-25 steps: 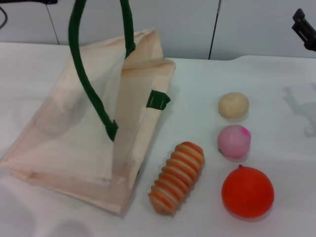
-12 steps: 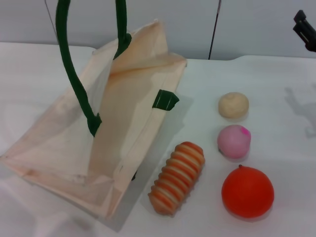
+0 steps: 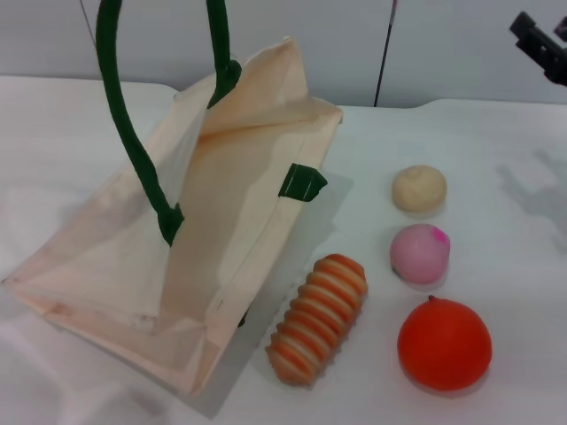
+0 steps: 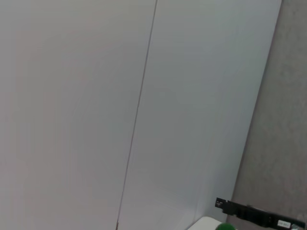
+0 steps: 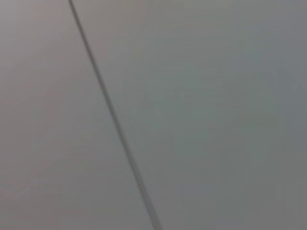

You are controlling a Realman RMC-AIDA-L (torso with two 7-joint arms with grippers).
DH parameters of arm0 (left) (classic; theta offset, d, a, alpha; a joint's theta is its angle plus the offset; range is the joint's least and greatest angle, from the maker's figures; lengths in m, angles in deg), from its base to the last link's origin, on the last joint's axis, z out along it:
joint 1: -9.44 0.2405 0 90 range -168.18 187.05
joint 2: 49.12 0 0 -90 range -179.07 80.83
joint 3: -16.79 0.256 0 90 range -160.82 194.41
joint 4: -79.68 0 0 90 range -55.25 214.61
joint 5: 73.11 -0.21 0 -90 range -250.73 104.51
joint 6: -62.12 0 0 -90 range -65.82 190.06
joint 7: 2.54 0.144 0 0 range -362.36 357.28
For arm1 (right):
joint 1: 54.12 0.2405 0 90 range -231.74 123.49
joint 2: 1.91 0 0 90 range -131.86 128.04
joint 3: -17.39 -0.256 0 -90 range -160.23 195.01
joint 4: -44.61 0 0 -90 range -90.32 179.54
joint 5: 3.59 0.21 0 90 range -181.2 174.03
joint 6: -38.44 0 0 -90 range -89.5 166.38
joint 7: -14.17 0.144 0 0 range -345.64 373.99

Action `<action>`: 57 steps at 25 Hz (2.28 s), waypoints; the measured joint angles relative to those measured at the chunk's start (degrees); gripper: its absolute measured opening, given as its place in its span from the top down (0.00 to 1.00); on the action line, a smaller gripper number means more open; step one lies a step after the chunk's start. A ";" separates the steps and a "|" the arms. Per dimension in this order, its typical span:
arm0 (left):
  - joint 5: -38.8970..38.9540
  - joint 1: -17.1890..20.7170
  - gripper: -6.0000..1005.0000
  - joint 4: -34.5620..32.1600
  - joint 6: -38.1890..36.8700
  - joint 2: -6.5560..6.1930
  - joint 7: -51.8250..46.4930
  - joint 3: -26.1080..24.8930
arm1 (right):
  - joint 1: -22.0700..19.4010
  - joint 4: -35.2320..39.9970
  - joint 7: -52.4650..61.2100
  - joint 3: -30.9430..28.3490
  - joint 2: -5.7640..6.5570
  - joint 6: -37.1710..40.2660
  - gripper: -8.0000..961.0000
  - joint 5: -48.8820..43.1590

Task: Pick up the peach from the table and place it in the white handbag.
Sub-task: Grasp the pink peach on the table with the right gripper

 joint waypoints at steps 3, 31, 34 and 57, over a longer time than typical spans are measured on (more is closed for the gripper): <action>-0.02 0.21 0.86 0.00 0.00 0.00 0.00 0.00 | -2.44 9.73 14.07 1.18 1.96 -1.08 0.07 -14.00; -0.10 1.17 0.83 -0.28 0.51 0.01 0.13 0.00 | 3.07 19.06 31.40 1.28 1.73 -14.70 0.07 -66.22; -0.10 1.16 0.83 -0.39 0.51 0.01 0.18 0.00 | 3.83 19.02 31.80 1.28 0.76 -13.13 0.07 -68.49; 0.34 1.25 0.81 -0.53 0.51 0.01 0.11 0.00 | 5.62 17.24 34.72 4.69 -0.73 -4.08 0.07 -74.75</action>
